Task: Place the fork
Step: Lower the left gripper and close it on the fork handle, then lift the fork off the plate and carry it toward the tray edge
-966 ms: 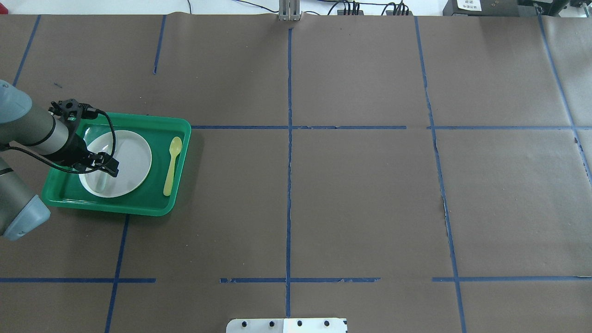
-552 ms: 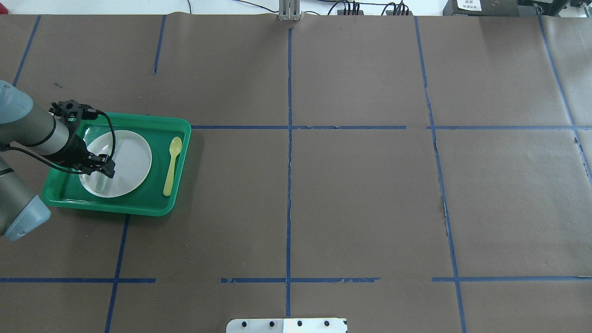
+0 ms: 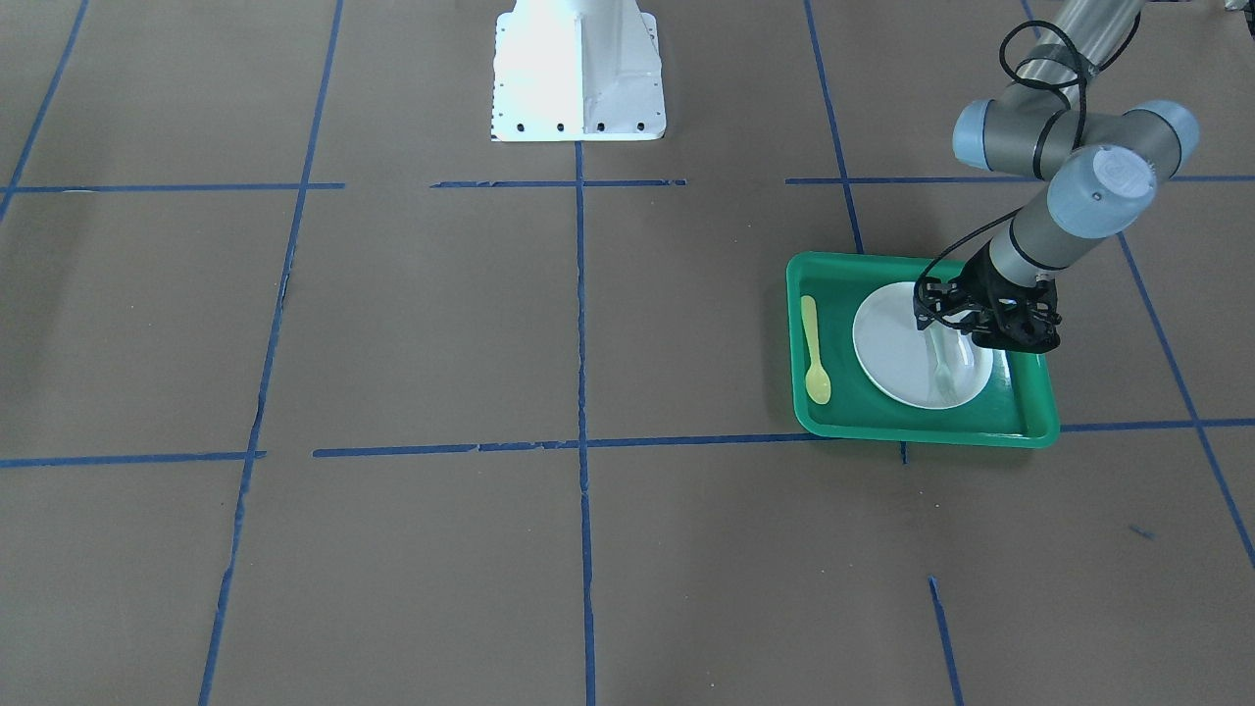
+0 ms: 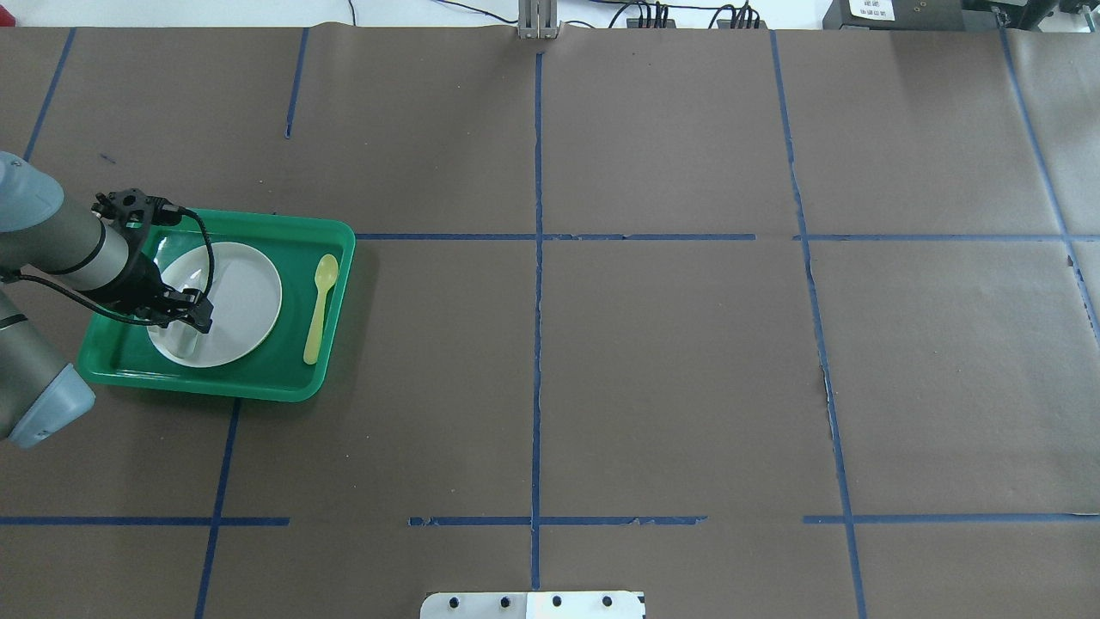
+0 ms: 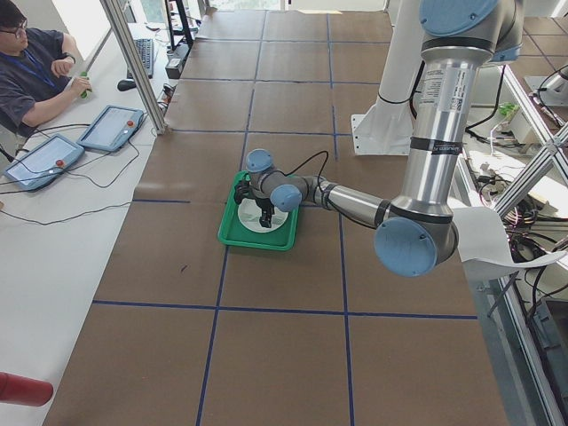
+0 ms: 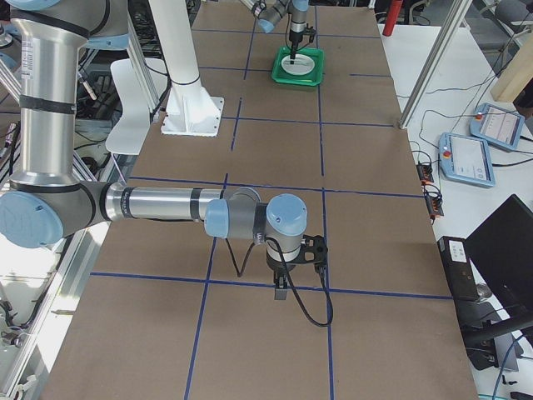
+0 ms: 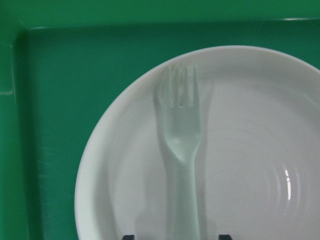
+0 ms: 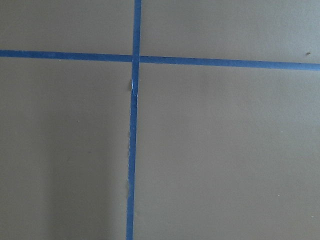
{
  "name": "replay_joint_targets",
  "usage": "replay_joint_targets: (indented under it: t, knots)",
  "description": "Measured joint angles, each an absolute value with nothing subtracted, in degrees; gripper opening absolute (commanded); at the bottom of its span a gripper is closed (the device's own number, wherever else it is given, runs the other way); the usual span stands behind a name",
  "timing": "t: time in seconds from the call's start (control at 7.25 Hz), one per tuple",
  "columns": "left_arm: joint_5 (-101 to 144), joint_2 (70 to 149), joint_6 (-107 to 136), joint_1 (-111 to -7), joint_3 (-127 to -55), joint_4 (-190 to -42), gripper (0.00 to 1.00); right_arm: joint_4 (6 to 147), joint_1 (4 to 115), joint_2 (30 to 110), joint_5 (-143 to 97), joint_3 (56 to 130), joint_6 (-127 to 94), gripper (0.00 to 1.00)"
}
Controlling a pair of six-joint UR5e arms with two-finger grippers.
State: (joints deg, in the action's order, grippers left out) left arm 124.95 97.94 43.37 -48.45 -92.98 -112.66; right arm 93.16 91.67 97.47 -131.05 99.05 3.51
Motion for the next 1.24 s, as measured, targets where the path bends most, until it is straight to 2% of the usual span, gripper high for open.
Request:
replay_joint_targets:
  t: [0.28, 0.41, 0.55, 0.69, 1.24]
  knots:
    - [124.96, 98.29, 43.62, -48.0, -92.72, -112.58, 0.61, 93.16, 91.67, 97.47, -131.04, 99.05, 3.51, 1.0]
    - [124.97, 98.46, 43.66, -47.92, -92.61, -112.53, 0.48, 93.16, 91.67, 97.47, -131.05, 99.05, 3.52, 1.0]
    - [125.0, 98.5, 43.7, -47.87, -92.58, -112.51, 0.11, 93.16, 91.67, 97.47, -131.04, 99.05, 3.51, 1.0]
    - [125.12, 98.51, 43.71, -47.84, -92.58, -112.44, 0.0, 93.16, 91.67, 97.47, -131.04, 99.05, 3.52, 1.0]
    - [125.45, 98.44, 43.68, -48.03, -93.38, -112.17, 0.0, 93.16, 91.67, 97.47, -131.04, 99.08, 3.51, 1.0]
